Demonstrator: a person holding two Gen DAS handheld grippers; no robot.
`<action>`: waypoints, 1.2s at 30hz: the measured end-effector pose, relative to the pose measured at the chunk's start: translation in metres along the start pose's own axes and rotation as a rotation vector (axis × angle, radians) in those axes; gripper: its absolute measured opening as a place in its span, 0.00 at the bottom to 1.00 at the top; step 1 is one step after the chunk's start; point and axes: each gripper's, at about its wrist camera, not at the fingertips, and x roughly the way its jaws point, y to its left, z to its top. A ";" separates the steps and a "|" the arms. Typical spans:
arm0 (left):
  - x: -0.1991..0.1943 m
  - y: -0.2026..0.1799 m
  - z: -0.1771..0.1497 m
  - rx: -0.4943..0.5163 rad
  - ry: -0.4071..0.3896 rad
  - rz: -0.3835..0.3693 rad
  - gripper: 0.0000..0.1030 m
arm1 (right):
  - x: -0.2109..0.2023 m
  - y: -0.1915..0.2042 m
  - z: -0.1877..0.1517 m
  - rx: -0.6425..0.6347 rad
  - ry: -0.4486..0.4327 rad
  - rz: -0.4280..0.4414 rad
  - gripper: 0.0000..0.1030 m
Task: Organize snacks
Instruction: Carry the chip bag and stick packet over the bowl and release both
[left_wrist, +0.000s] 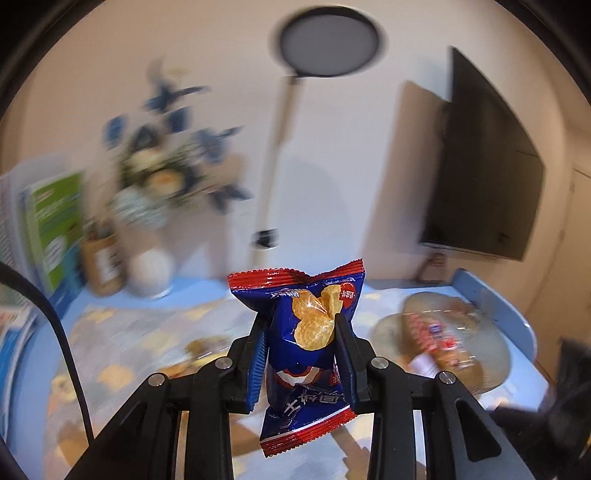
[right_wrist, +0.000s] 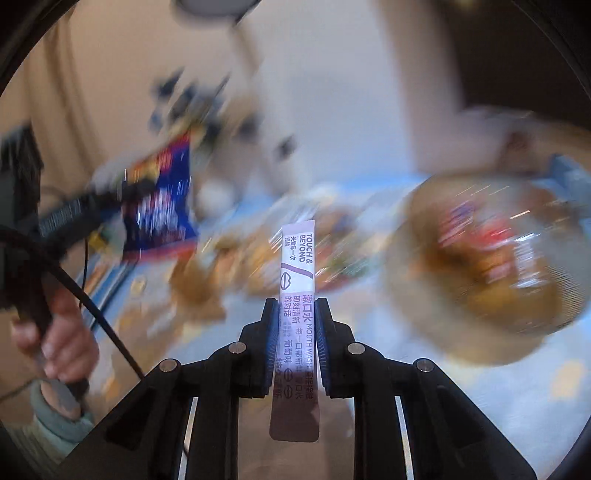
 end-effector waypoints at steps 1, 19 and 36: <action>0.005 -0.010 0.004 0.010 0.001 -0.021 0.32 | -0.015 -0.015 0.009 0.029 -0.046 -0.044 0.18; 0.129 -0.154 0.021 0.088 0.163 -0.300 0.53 | -0.051 -0.143 0.043 0.274 -0.151 -0.330 0.33; -0.034 0.073 -0.017 -0.056 0.020 0.198 0.53 | 0.033 0.028 0.008 0.004 0.017 -0.023 0.35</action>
